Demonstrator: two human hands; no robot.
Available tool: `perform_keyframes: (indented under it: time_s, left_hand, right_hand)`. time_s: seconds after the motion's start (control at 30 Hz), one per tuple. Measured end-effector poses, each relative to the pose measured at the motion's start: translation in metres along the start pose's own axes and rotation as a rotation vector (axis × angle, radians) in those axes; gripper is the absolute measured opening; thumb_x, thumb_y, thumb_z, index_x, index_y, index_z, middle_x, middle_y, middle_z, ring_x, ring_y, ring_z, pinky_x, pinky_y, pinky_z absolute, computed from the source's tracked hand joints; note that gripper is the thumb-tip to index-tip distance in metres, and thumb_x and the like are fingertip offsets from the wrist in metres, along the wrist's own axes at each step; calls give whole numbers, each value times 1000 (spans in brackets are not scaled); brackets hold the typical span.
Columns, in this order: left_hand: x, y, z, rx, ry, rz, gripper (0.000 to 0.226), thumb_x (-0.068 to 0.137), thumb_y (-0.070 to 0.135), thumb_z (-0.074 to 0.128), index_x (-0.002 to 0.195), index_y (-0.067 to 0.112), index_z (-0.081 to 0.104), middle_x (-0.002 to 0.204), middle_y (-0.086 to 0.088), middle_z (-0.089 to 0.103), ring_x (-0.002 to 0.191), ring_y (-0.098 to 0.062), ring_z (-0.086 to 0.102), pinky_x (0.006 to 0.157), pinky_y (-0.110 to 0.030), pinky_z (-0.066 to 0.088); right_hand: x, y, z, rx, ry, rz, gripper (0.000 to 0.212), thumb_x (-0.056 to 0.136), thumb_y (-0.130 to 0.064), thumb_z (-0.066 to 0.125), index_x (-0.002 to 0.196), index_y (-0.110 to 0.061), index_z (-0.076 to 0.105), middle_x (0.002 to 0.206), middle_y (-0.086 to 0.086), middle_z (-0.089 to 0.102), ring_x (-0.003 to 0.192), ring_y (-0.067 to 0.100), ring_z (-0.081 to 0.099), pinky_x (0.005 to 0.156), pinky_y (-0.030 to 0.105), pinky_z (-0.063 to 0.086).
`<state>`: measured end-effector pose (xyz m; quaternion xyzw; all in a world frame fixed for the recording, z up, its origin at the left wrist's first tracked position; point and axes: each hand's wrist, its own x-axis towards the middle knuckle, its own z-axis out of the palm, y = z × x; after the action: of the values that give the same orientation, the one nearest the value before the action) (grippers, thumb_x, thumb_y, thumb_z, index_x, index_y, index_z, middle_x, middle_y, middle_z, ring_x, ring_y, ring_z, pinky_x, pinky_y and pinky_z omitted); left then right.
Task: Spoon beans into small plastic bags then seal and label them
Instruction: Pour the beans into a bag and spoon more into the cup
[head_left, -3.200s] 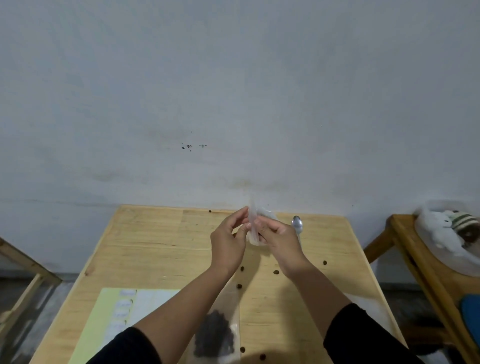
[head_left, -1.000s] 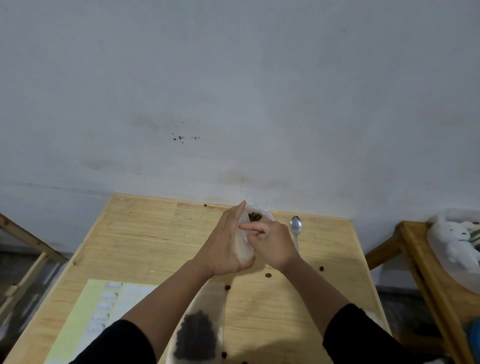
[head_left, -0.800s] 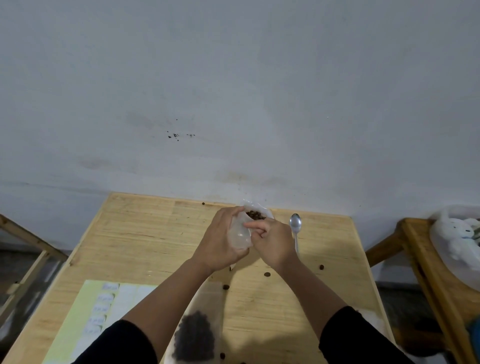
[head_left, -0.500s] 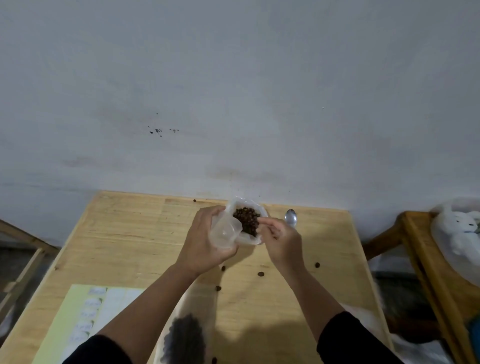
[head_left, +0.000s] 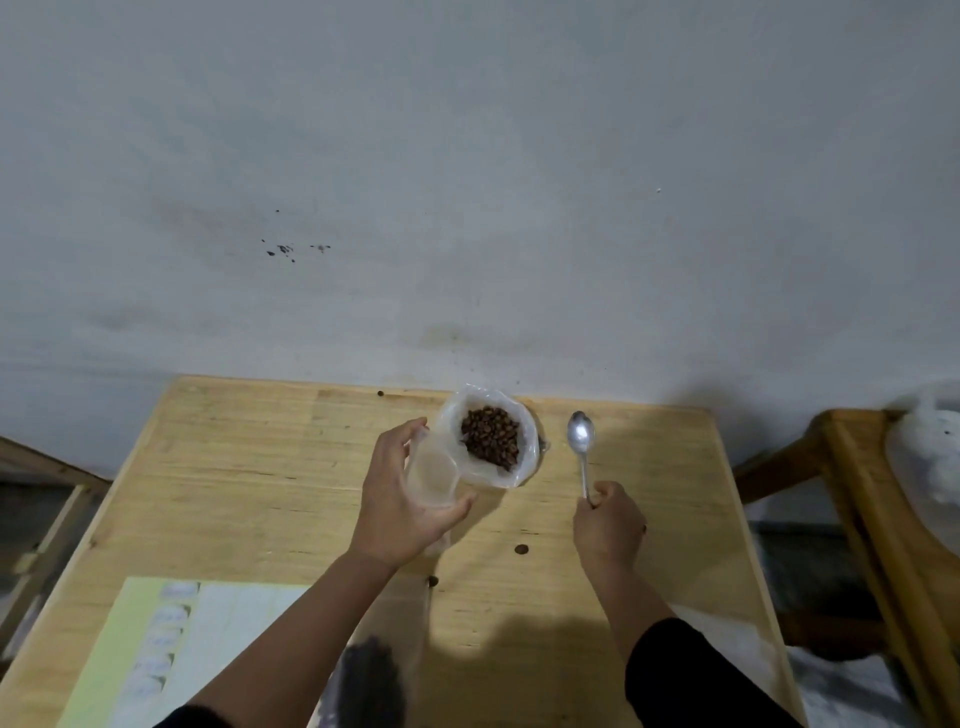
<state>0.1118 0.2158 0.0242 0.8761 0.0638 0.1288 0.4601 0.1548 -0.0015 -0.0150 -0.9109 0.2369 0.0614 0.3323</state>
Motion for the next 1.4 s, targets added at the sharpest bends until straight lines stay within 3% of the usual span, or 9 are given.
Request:
perform_keyframes:
  time_s: [0.23,0.47,0.6,0.7,0.9,1.07,1.2,1.3,1.4]
  left_hand:
    - [-1,-6,0,-6,46,-32,94,51,30,90,130,12,42,123,7,41,113,2,38,94,3,25]
    - [-4,-10,4,-48,60,-92,98,53,33,89,134,12,38,124,9,37,116,0,35,94,1,23]
    - [-5,-11,4,-72,69,-111,99,54,35,88,136,13,36,124,10,35,116,1,34,97,-8,26]
    - [-5,-12,3,-84,65,-118,99,54,35,88,136,14,35,124,11,35,116,3,33,95,-2,25]
    - [-4,-15,4,-109,58,-126,98,55,35,88,135,14,35,125,11,35,116,4,33,93,6,21]
    - [-1,-15,5,-100,37,-130,100,57,36,87,137,14,33,125,10,34,115,7,31,93,6,20]
    - [0,-14,6,-99,23,-140,100,57,38,86,138,14,32,126,10,34,117,3,33,93,5,22]
    - [1,-12,7,-93,2,-143,99,58,41,84,138,16,31,125,10,34,117,2,34,94,2,24]
    - [1,-9,7,-98,-16,-145,99,57,46,83,137,16,32,126,10,34,118,0,35,99,-7,26]
  right_hand:
    - [-10,-17,-13,232,69,82,16,88,-11,55,99,-3,65,94,11,68,79,18,54,72,22,35]
    - [-41,-47,-33,469,46,-126,12,88,-14,58,97,-22,56,76,-2,69,70,15,63,63,25,49]
    - [-56,-50,-35,490,-86,-224,17,83,-5,60,78,-20,64,67,0,66,59,15,56,61,30,49]
    - [-64,-49,-34,492,-139,-345,14,81,-5,64,79,-18,67,66,2,64,57,12,53,57,22,45]
    - [-61,-44,-16,422,-27,-382,24,94,-17,49,74,-14,63,65,0,64,58,15,58,59,30,49]
    - [-52,-46,-4,362,56,-372,31,95,-9,44,69,-11,59,59,-7,57,53,5,51,51,9,38]
    - [-42,-55,11,401,-34,-266,23,97,-16,42,82,-13,58,70,-4,61,63,12,58,59,16,45]
    - [-34,-59,20,658,-101,-22,10,97,-22,46,91,-21,54,77,1,66,68,15,62,64,27,52]
    - [-25,-58,22,890,-106,177,6,93,-21,55,93,-16,59,74,4,67,64,15,62,69,29,53]
